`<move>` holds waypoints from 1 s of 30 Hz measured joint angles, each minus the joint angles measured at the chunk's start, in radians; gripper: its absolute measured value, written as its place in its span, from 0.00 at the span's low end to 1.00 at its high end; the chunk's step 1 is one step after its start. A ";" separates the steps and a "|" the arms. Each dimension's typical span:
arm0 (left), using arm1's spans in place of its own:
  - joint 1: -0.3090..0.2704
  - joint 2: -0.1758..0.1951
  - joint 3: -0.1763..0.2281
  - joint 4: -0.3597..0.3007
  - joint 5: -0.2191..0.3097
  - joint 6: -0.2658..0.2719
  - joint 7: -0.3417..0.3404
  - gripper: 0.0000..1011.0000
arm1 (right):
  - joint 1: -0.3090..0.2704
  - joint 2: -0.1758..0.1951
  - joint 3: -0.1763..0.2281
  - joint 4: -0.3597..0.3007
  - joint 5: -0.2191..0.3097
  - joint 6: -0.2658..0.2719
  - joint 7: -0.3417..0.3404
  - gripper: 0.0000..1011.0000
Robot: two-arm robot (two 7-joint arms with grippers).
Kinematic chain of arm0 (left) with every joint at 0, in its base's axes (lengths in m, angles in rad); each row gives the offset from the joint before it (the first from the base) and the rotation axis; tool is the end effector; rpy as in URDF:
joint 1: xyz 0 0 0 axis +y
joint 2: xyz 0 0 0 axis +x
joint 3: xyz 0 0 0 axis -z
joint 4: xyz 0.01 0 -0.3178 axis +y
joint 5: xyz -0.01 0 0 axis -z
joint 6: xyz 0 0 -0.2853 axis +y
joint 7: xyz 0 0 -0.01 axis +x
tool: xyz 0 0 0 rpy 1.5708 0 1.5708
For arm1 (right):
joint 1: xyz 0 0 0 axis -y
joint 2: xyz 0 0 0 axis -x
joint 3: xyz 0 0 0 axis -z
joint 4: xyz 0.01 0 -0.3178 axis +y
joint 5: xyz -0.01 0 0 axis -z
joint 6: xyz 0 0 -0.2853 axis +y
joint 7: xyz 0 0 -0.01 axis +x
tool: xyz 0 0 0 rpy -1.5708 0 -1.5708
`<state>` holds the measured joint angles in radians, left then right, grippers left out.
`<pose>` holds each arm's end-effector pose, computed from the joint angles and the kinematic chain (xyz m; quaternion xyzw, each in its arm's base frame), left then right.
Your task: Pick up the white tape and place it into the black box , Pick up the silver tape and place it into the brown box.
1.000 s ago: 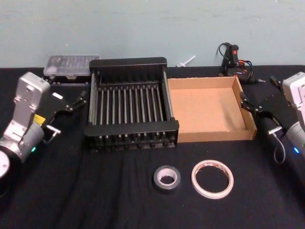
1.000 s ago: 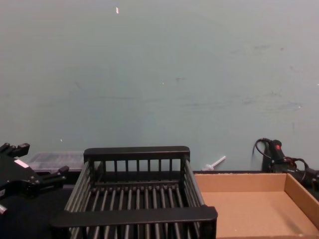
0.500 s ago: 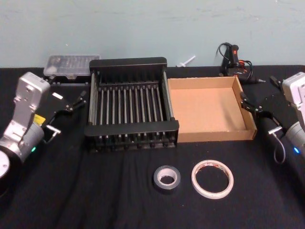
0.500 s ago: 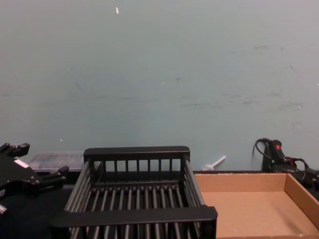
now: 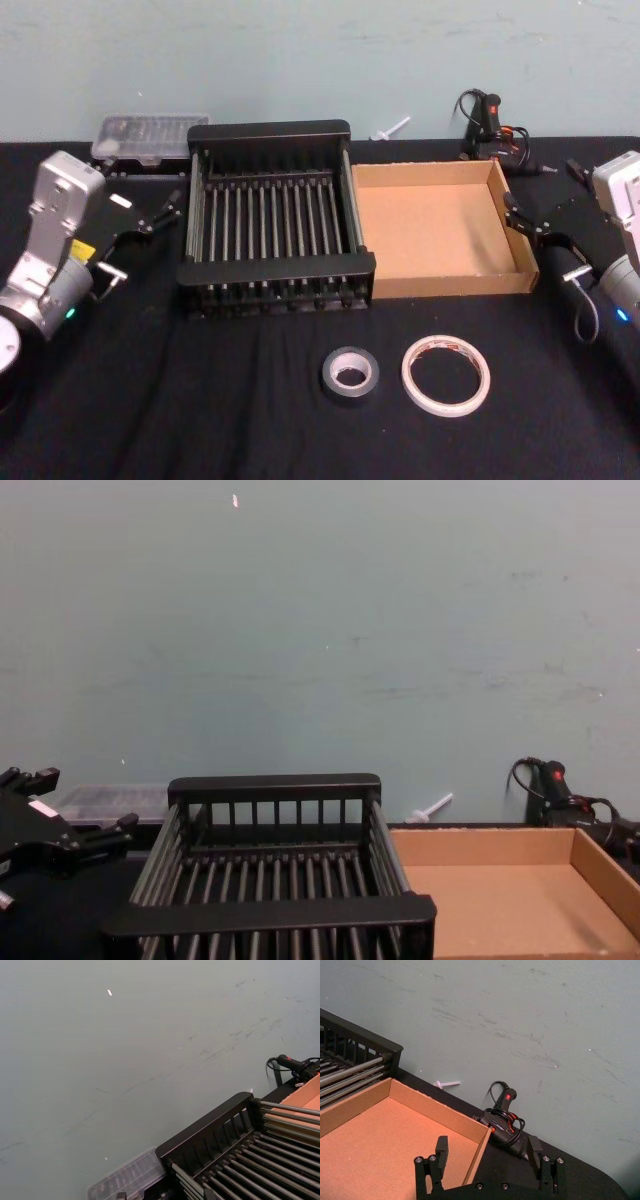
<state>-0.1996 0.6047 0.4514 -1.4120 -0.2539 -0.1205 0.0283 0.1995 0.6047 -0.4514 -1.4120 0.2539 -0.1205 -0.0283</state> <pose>0.3404 0.1047 -0.3202 0.1415 -0.1325 0.5799 0.7913 0.3404 -0.1047 -0.3202 -0.1415 -0.1325 -0.5799 0.7913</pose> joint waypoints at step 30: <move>0.000 0.000 0.000 0.000 0.000 0.000 0.000 0.99 | -0.010 -0.004 0.017 -0.008 0.000 -0.001 0.014 0.99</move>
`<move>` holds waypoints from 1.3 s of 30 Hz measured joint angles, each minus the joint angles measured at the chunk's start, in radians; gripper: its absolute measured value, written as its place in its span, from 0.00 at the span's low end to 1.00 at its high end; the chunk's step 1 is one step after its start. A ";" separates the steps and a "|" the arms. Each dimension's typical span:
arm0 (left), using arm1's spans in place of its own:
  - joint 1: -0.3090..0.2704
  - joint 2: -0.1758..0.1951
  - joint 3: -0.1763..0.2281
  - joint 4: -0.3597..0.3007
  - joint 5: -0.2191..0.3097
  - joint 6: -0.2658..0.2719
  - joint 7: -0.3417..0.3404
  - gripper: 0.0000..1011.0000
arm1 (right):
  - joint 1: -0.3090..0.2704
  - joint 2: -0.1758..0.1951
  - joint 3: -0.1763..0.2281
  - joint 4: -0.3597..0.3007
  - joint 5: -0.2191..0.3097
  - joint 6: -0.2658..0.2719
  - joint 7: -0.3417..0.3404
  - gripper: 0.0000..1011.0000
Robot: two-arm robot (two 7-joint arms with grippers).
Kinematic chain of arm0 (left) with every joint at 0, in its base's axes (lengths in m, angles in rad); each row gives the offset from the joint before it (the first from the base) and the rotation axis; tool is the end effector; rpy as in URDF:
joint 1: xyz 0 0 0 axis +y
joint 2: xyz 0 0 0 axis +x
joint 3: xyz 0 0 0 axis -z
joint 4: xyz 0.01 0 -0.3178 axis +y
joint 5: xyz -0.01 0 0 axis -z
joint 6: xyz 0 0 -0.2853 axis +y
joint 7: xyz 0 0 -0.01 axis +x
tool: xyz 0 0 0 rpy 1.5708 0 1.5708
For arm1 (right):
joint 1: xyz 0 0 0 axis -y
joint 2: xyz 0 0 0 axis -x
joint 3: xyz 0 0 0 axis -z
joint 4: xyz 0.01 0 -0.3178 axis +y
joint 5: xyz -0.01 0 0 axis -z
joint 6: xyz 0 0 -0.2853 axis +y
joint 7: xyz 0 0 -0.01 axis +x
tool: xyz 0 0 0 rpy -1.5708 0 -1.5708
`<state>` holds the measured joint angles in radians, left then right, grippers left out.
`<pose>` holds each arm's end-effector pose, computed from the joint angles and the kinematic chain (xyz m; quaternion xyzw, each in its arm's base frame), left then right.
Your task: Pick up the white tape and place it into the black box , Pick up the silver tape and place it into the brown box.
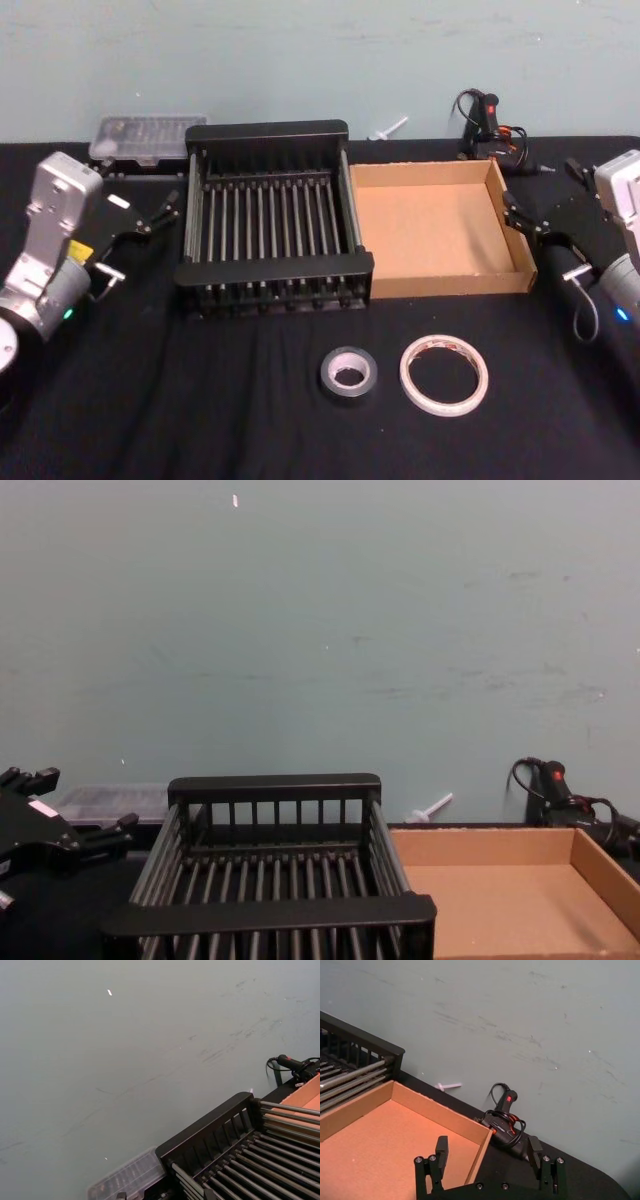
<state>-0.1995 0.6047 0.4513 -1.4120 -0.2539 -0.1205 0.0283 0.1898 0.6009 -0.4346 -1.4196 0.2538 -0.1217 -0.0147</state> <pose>0.3404 0.1047 -0.3202 0.1415 -0.1325 0.5800 0.7912 0.3390 -0.1056 -0.3192 -0.1374 -0.1309 -0.5787 0.7931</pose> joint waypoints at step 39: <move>0.000 0.000 0.000 0.000 0.000 0.000 0.000 0.99 | -0.276 0.042 0.128 -0.286 0.165 0.199 0.179 0.99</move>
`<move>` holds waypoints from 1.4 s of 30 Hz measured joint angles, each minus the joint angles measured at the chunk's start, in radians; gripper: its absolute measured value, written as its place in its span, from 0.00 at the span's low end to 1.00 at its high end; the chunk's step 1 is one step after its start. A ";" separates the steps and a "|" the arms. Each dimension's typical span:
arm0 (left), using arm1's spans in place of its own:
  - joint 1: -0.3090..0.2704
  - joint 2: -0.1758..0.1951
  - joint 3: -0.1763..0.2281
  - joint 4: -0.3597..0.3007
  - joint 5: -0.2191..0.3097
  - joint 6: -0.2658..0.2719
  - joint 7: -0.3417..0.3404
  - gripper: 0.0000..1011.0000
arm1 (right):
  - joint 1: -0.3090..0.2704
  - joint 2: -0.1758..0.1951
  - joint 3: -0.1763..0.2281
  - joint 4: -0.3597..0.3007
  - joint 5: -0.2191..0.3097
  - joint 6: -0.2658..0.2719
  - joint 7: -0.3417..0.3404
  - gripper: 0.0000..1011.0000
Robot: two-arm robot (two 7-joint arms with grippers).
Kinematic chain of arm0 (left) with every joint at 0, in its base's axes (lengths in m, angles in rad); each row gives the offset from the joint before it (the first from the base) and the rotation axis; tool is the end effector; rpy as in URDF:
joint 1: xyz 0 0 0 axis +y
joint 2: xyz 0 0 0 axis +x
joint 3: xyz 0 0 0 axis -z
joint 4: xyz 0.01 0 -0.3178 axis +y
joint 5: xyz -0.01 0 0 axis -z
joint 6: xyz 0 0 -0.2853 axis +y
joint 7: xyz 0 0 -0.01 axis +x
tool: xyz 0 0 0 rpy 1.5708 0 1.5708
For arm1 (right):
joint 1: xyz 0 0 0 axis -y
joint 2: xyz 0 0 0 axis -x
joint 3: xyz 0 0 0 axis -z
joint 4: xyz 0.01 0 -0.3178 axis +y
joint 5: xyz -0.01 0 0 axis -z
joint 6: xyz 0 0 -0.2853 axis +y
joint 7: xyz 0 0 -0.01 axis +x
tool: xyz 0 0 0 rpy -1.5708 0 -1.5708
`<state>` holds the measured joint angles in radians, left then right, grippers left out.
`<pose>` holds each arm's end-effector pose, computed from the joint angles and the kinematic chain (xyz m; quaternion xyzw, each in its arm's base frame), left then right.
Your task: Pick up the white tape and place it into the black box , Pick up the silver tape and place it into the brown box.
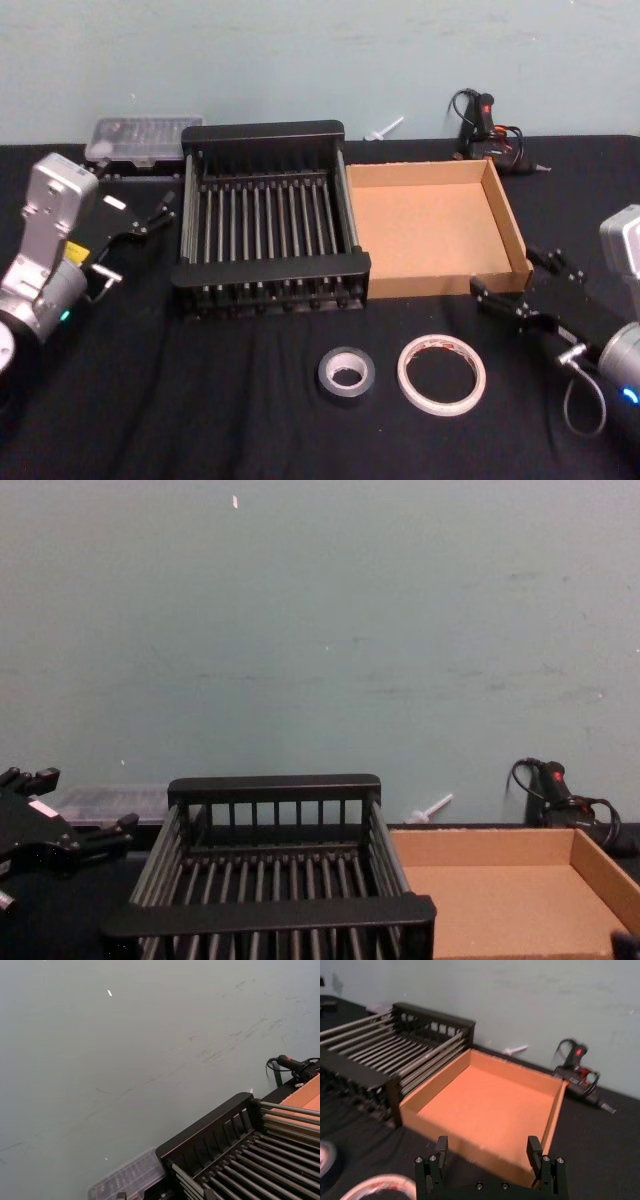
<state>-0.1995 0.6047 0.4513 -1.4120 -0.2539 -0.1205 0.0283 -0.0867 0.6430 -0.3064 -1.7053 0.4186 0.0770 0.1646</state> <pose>0.3404 0.1047 -0.3202 0.1415 -0.1325 0.5800 0.7912 0.2639 -0.0995 -0.3103 -0.1405 0.0120 -0.5049 0.8516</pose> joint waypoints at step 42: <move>0.000 0.000 0.000 0.000 0.000 0.000 0.000 0.99 | -0.040 -0.006 -0.006 -0.039 -0.035 0.255 0.165 0.99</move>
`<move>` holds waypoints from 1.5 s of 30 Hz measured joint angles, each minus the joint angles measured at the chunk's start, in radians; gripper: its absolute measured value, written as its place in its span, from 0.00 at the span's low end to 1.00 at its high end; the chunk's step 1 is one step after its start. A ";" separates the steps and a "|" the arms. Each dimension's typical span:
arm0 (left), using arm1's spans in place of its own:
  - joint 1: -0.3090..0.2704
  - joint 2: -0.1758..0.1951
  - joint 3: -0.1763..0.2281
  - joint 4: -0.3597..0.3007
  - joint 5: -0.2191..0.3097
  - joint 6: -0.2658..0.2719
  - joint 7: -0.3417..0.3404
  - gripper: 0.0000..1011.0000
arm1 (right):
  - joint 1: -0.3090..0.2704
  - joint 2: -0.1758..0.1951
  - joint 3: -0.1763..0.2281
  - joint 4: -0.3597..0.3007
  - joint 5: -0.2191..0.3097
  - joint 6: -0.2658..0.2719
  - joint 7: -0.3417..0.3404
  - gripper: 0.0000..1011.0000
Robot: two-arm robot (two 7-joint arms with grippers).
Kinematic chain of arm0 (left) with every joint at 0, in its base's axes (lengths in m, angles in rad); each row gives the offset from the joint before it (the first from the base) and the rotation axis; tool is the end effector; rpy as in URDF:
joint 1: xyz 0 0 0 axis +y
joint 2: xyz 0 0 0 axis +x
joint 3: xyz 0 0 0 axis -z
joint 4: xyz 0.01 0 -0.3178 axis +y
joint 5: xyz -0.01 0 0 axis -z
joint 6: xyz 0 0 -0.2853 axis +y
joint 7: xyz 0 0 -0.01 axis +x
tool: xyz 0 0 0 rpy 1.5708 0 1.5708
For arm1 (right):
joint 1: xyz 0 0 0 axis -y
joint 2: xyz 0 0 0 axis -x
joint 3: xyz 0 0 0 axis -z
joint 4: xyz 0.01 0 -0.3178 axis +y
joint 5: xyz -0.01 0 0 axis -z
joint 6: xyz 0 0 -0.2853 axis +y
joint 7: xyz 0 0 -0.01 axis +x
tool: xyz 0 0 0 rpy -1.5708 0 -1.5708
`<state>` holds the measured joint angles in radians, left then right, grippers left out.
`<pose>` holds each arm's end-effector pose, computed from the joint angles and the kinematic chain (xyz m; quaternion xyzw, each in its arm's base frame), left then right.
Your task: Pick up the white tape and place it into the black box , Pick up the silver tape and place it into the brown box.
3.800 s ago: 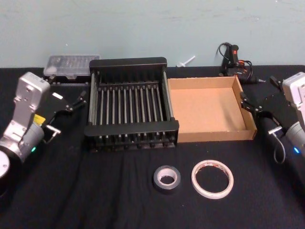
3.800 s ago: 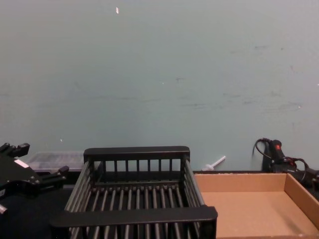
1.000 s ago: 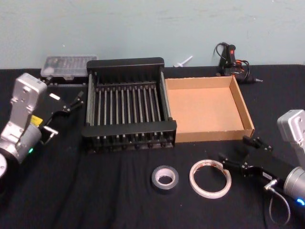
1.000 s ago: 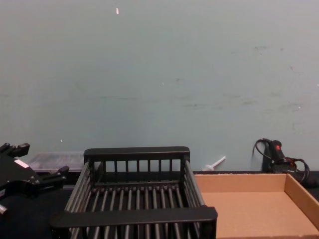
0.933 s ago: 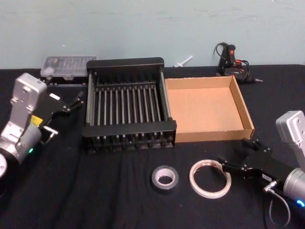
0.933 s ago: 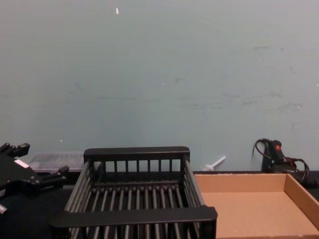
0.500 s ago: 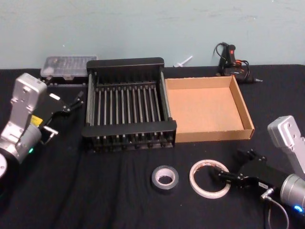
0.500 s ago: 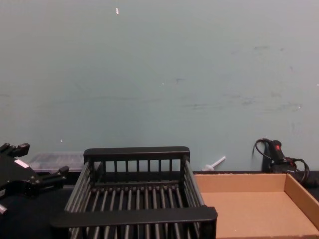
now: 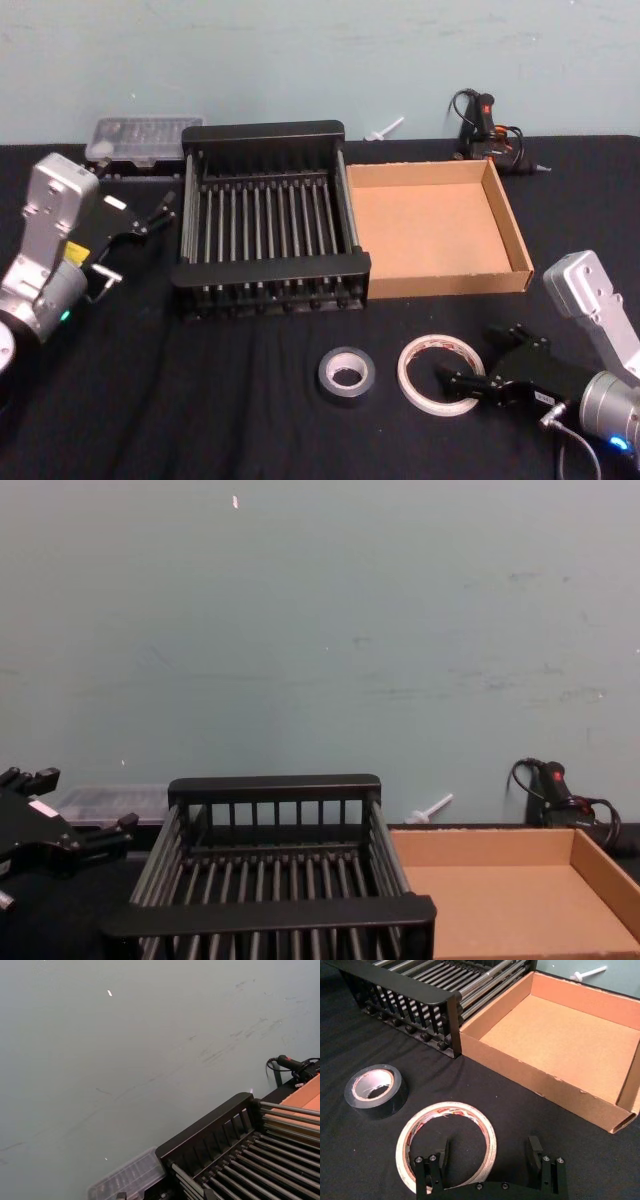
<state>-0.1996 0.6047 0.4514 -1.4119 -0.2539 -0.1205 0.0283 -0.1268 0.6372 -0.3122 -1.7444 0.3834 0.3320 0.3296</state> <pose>0.3404 0.1047 -0.3202 0.1415 -0.1325 0.5800 0.7913 0.2498 -0.0908 -0.3149 -0.2346 0.1068 -0.4197 0.8703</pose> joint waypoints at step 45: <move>0.000 0.000 0.000 0.000 0.000 0.000 0.000 0.99 | 0.009 -0.028 0.007 0.015 -0.046 0.033 0.026 0.89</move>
<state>-0.1995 0.6047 0.4514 -1.4119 -0.2539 -0.1205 0.0283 -0.1175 0.6095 -0.3048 -1.7299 0.3377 0.3655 0.3558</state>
